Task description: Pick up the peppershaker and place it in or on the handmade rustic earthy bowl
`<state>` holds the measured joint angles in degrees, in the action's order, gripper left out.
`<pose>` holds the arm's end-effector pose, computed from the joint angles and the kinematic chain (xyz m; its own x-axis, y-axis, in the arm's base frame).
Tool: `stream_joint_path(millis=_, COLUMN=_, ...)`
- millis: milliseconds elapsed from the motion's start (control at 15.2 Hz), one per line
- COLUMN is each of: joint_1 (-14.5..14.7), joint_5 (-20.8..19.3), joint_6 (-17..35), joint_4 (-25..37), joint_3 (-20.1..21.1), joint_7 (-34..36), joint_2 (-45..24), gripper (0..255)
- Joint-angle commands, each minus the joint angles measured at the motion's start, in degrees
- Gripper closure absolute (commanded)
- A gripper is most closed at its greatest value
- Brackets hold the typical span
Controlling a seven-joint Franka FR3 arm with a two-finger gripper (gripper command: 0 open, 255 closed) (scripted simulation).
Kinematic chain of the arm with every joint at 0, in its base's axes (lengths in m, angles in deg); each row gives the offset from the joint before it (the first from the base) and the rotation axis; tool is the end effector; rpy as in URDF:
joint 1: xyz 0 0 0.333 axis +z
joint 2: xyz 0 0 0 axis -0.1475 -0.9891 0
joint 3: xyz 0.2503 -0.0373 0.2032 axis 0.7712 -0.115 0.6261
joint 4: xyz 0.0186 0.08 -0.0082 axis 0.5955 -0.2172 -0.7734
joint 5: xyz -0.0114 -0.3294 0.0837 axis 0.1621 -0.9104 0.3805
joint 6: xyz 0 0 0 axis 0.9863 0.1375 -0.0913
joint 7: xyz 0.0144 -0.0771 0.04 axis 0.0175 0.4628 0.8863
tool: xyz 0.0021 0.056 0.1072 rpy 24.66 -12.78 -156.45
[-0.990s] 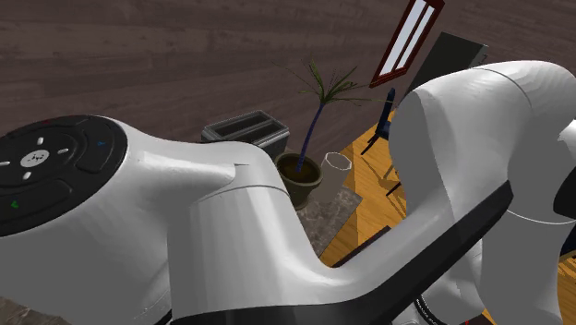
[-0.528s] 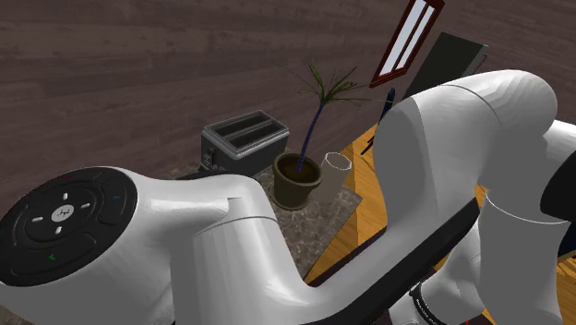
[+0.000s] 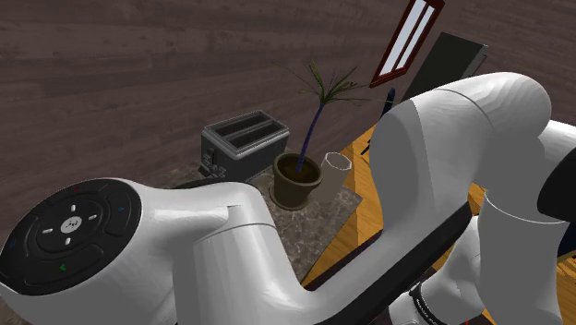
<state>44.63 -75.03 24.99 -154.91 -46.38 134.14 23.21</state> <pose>0.2681 0.5562 0.3931 0.9498 0.3098 0.0446 0.3029 -0.9457 0.1179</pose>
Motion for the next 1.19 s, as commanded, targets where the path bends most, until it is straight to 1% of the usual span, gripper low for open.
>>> stream_joint_path(millis=0, joint_1=0.0, joint_5=0.0, joint_6=0.01, joint_4=0.0, joint_3=0.0, joint_7=0.0, joint_2=0.0, gripper=255)
stream_joint_path(millis=66, joint_1=0.0, joint_5=0.0, joint_6=0.01, joint_4=0.0, joint_3=0.0, joint_7=0.0, joint_2=0.0, gripper=0)
stream_joint_path(millis=396, joint_1=0.0, joint_5=0.0, joint_6=0.01, joint_4=0.0, joint_3=0.0, joint_7=0.0, joint_2=0.0, gripper=0)
stream_joint_path(millis=660, joint_1=0.67, joint_5=1.51, joint_6=-6.32, joint_4=5.18, joint_3=0.91, joint_7=-1.12, joint_2=1.55, gripper=0)
stream_joint_path(millis=1122, joint_1=0.67, joint_5=1.51, joint_6=-6.32, joint_4=5.18, joint_3=0.91, joint_7=-1.12, joint_2=1.55, gripper=0)
